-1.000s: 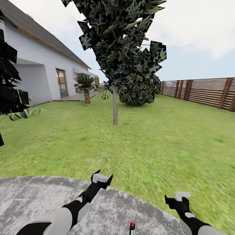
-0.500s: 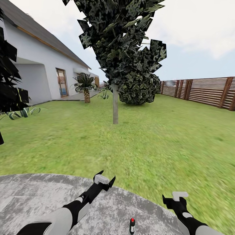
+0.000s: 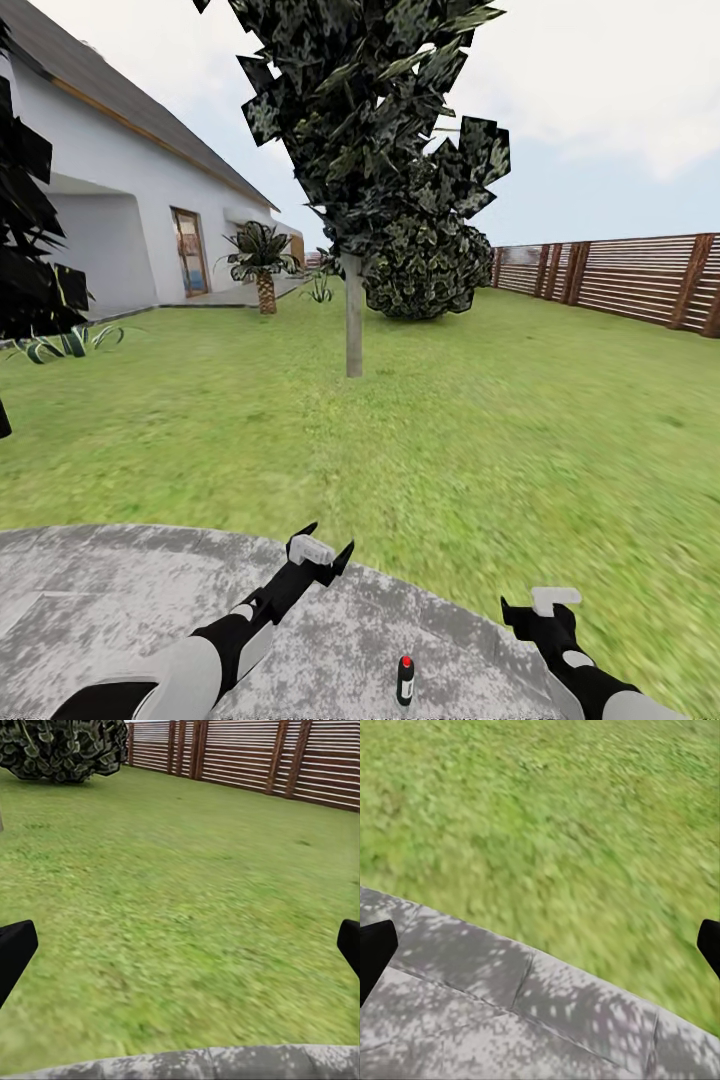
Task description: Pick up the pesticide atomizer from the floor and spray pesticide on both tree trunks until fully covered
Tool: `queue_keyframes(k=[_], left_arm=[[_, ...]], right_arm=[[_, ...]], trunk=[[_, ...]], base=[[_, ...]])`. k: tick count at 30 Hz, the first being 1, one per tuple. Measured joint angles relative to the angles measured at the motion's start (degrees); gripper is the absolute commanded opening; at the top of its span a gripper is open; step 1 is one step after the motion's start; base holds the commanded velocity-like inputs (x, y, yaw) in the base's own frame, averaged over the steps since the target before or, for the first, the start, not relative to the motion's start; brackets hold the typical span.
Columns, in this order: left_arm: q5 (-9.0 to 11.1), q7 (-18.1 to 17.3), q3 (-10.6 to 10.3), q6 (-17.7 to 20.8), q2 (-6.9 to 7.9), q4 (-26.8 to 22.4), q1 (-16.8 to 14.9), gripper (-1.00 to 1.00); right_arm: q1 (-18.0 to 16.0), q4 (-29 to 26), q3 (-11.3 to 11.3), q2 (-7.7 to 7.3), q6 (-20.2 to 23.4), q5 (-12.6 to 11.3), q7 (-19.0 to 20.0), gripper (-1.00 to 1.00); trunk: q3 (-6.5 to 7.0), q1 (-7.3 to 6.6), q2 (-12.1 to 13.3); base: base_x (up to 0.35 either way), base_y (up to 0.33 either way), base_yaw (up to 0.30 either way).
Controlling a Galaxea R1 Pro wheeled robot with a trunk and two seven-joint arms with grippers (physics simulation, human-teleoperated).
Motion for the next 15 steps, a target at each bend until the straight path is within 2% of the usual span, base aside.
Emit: queue_keyframes(k=[9, 15], left_arm=[[-0.08, -0.13, 0.02, -0.01, 0.01, 0.0, 0.04, 1.0], [-0.09, -4.19, 0.02, 0.06, 0.01, 0.01, 0.04, 1.0]], right_arm=[[0.0, 0.0, 0.0, 0.0, 0.0, -0.02, -0.02, 1.0], [0.0, 0.0, 0.0, 0.0, 0.0, -0.01, -0.03, 1.0]], trunk=[[-1.62, 1.98, -3.61], [-2.94, 2.14, -3.7]], base=[[0.0, 0.0, 0.0], [0.0, 0.0, 0.0]])
